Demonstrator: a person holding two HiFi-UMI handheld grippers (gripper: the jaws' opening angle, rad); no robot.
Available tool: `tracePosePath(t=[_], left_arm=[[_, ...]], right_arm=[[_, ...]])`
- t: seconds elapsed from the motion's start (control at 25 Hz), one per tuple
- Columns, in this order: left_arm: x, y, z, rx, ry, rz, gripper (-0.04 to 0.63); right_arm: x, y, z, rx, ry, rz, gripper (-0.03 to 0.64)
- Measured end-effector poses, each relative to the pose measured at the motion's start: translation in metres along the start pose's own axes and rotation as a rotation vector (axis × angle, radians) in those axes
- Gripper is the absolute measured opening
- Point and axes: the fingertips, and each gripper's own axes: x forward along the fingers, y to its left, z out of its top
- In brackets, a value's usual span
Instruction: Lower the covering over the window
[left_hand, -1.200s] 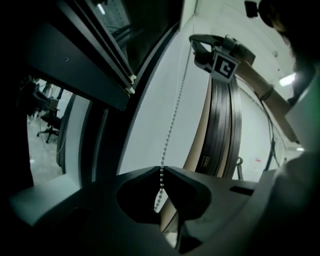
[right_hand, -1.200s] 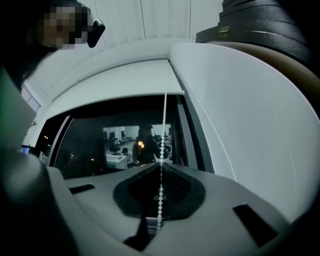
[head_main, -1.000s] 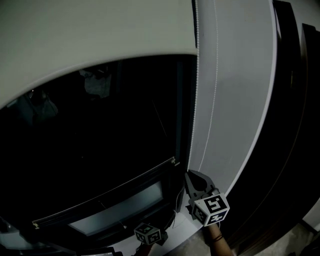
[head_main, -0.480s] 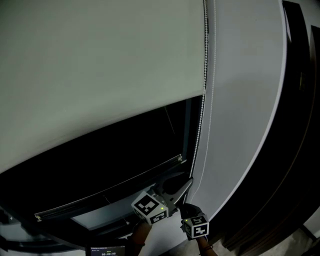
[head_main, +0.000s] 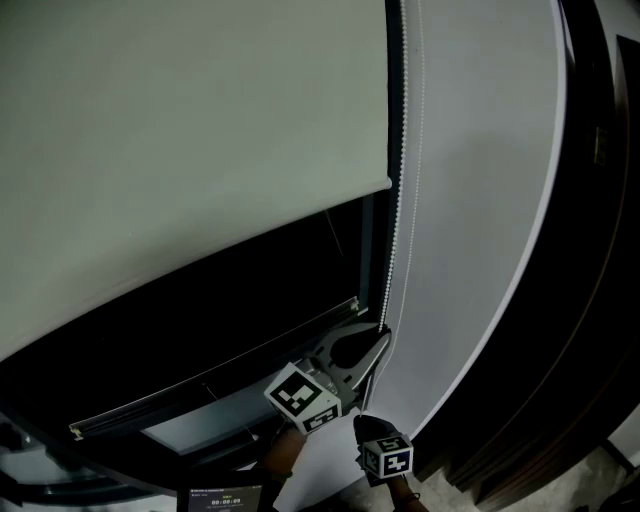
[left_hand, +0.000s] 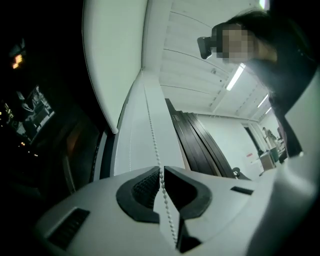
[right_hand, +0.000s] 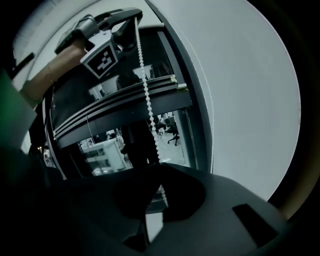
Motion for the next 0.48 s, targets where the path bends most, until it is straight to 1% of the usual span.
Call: tracePosePath(t=[0.08, 0.2, 0.36, 0.4, 0.44, 0.48], left_arm=[[-0.005, 0.001, 0.002, -0.019, -0.011, 0.015, 0.025], [-0.008, 0.004, 0.003, -0.072, -0.02, 0.022, 0.014], [-0.021, 0.006, 0.007, -0.152, -0.092, 0.03, 0.011], [-0.024, 0.005, 0.003, -0.157, -0.085, 0.031, 0.011], [-0.028, 0.004, -0.008, -0.149, -0.049, 0.034, 0.011], [-0.031, 0.003, -0.026, -0.136, 0.008, 0.039, 0.011]], right_arm=[[-0.002, 0.001, -0.001, 0.016, -0.006, 0.01, 0.012], [-0.003, 0.006, 0.002, -0.006, -0.015, 0.024, 0.012], [-0.012, 0.01, -0.003, -0.012, -0.023, 0.008, 0.012], [-0.017, 0.01, -0.003, -0.001, -0.029, 0.001, 0.012], [-0.023, 0.009, 0.0, 0.01, -0.044, -0.003, 0.013], [-0.029, 0.008, 0.009, 0.015, -0.071, -0.005, 0.014]])
